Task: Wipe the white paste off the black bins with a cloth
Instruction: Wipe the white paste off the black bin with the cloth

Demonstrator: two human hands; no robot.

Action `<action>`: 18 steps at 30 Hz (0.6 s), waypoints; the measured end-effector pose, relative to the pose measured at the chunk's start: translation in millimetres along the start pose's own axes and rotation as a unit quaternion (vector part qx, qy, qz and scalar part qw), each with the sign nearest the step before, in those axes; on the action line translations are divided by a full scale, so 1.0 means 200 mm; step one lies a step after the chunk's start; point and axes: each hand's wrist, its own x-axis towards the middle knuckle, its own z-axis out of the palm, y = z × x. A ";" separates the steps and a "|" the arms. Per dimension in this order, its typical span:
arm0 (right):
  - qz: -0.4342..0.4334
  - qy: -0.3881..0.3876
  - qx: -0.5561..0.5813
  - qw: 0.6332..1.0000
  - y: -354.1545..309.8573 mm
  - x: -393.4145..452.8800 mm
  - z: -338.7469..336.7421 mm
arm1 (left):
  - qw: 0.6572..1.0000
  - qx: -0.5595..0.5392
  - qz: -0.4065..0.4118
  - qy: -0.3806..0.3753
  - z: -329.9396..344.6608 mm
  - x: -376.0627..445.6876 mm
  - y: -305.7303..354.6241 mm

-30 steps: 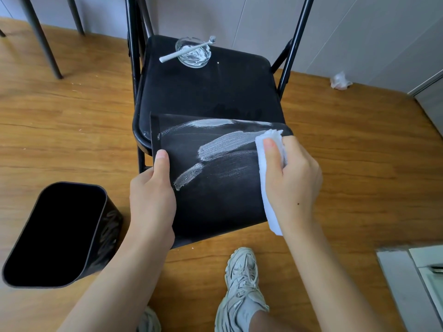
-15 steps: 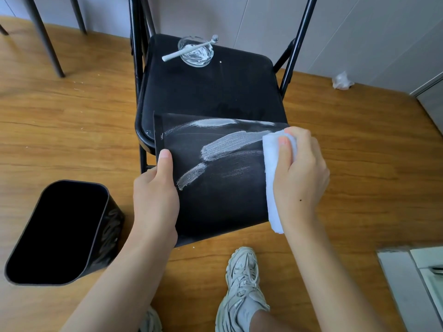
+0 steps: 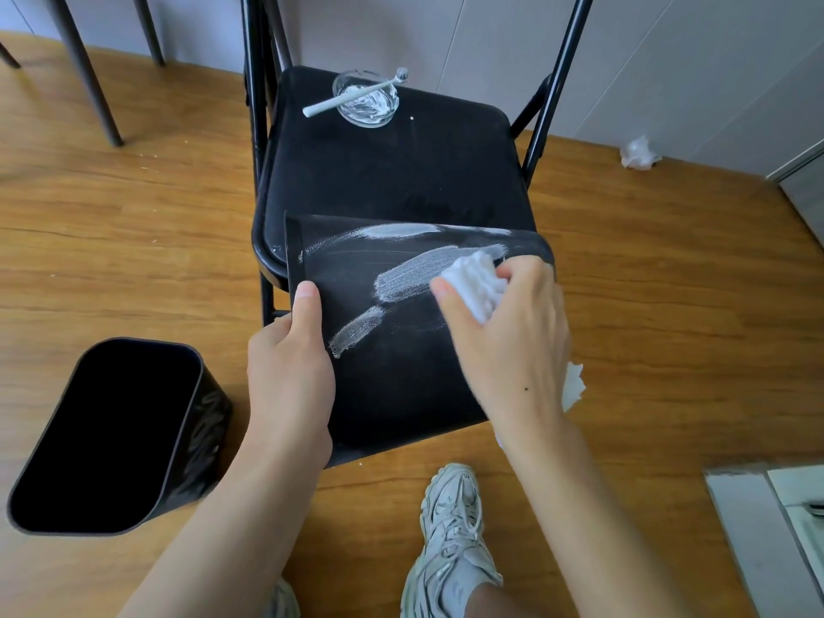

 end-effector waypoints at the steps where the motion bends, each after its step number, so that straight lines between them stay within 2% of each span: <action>1: -0.022 -0.002 -0.007 1.000 -0.02 -0.02 0.01 | 1.000 0.001 -0.002 -0.003 0.00 0.00 0.00; 5: -0.103 0.008 -0.043 0.994 -0.07 -0.08 0.06 | 1.000 0.000 -0.015 -0.007 0.00 -0.01 0.01; 13: -0.192 -0.063 -0.038 0.979 0.01 -0.08 0.02 | 1.000 -0.014 -0.005 -0.013 0.00 -0.01 0.03; 15: -0.159 -0.038 -0.034 0.986 0.05 -0.03 0.00 | 1.000 -0.011 -0.008 -0.008 0.00 -0.02 0.03; 18: -0.031 0.026 -0.034 0.999 0.16 0.14 -0.03 | 1.000 -0.008 -0.001 -0.005 0.00 -0.02 0.02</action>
